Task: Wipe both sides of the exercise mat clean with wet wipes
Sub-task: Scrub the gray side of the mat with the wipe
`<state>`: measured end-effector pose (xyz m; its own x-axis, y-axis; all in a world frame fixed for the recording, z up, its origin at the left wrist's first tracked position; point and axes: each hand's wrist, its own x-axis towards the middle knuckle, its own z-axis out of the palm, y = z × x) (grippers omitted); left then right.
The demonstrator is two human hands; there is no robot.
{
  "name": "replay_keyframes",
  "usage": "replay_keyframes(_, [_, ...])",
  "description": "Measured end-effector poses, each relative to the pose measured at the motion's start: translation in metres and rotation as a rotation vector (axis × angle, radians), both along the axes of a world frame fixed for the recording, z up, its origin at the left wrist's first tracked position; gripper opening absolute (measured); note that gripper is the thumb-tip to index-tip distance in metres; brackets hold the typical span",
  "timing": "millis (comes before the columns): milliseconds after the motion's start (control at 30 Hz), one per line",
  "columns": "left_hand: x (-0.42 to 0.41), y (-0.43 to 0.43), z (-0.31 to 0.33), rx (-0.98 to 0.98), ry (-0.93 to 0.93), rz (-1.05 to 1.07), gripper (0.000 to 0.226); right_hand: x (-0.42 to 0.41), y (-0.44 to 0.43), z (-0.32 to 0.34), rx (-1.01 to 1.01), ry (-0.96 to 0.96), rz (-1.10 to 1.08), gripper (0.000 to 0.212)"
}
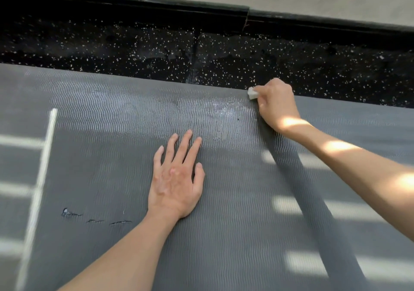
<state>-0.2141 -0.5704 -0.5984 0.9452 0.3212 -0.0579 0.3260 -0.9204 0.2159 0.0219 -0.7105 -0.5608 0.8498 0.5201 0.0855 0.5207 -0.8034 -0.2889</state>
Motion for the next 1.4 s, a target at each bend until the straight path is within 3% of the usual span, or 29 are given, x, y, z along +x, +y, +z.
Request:
replay_keyframes(133, [0.001,0.001,0.000,0.001,0.010,0.003,0.060,-0.052,-0.013,-0.002,0.080,0.088,0.297,0.018])
replay_keyframes(300, [0.000,0.000,0.000,-0.002,0.008,0.003,0.060,-0.010,-0.003,-0.002,0.043,0.011,0.117,0.025])
replay_keyframes(400, [0.001,0.001,0.000,-0.002,0.015,0.004,0.060,-0.050,-0.016,-0.007,0.097,-0.003,0.263,0.017])
replay_keyframes(500, [0.000,0.001,0.000,-0.001,0.019,-0.003,0.061,-0.081,-0.035,-0.005,0.103,0.111,0.437,0.017])
replay_keyframes(667, [0.001,0.001,0.000,-0.001,0.003,-0.006,0.060,-0.038,-0.010,-0.009,0.155,0.001,0.235,0.017])
replay_keyframes(733, [0.002,0.001,0.000,0.004,0.000,-0.006,0.060,-0.060,-0.018,-0.014,0.152,-0.028,0.287,0.017])
replay_keyframes(833, [0.001,0.001,0.000,0.003,0.006,-0.007,0.061,-0.090,-0.041,-0.009,0.131,0.102,0.444,0.023])
replay_keyframes(1000, [0.001,0.001,0.001,0.005,0.012,-0.002,0.061,-0.051,-0.018,-0.005,0.119,0.042,0.300,0.019])
replay_keyframes(1067, [0.002,0.001,0.000,0.003,0.011,-0.003,0.061,-0.080,-0.030,-0.007,0.142,0.045,0.413,0.022])
replay_keyframes(1200, [0.001,0.001,0.001,0.002,0.021,-0.003,0.062,-0.141,-0.067,0.004,0.094,0.306,0.697,0.026])
replay_keyframes(1333, [0.001,0.001,0.001,0.001,0.009,-0.002,0.061,-0.090,-0.038,-0.007,0.149,0.120,0.430,0.036])
replay_keyframes(1400, [0.001,0.000,0.001,0.006,0.008,-0.003,0.062,-0.101,-0.040,-0.010,0.161,0.093,0.422,0.036])
